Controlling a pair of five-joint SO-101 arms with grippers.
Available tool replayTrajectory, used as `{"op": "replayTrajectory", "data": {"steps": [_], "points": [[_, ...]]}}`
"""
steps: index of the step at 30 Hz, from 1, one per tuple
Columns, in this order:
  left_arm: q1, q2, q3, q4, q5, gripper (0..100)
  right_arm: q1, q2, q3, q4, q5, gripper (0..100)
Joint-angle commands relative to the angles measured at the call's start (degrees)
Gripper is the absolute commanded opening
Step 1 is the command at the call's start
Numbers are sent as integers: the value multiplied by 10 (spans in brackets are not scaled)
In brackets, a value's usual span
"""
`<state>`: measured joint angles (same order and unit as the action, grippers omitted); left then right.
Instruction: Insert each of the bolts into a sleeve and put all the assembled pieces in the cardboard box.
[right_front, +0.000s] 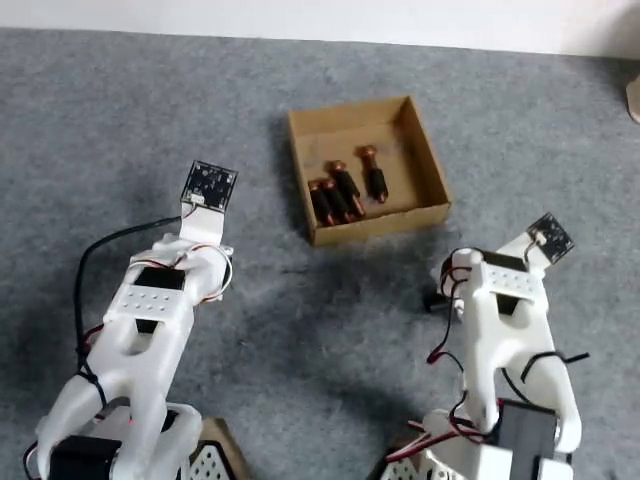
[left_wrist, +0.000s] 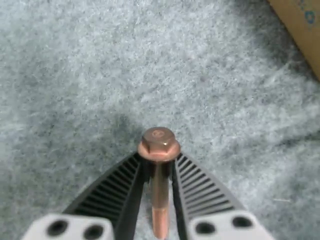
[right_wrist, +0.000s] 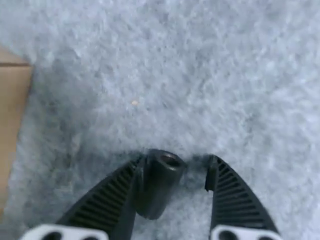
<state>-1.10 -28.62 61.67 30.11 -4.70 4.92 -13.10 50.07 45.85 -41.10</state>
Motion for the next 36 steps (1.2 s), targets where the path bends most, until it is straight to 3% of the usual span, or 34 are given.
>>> {"op": "replayTrajectory", "data": {"steps": [1,9,11,13,18,23,27,32,36], "points": [[-7,-26,-2,-11,5,5,-43,21,-16,-7,-8,178],[-6,-26,-2,-11,4,5,-54,57,-16,-41,-8,172],[-5,-26,-2,-11,4,5,-54,55,-15,-40,-8,128],[-5,-26,-2,-11,4,5,-51,52,-15,-39,-7,5],[-4,-26,-2,-11,5,5,-50,46,-12,-26,-2,6],[18,-31,-2,-9,6,5,-73,-72,-14,85,52,5],[36,-31,-2,-7,4,5,-106,-219,40,87,84,5],[36,-32,-7,8,4,5,-116,-401,187,-31,157,5],[40,-32,-7,12,4,5,-116,-539,342,-196,246,5]]}}
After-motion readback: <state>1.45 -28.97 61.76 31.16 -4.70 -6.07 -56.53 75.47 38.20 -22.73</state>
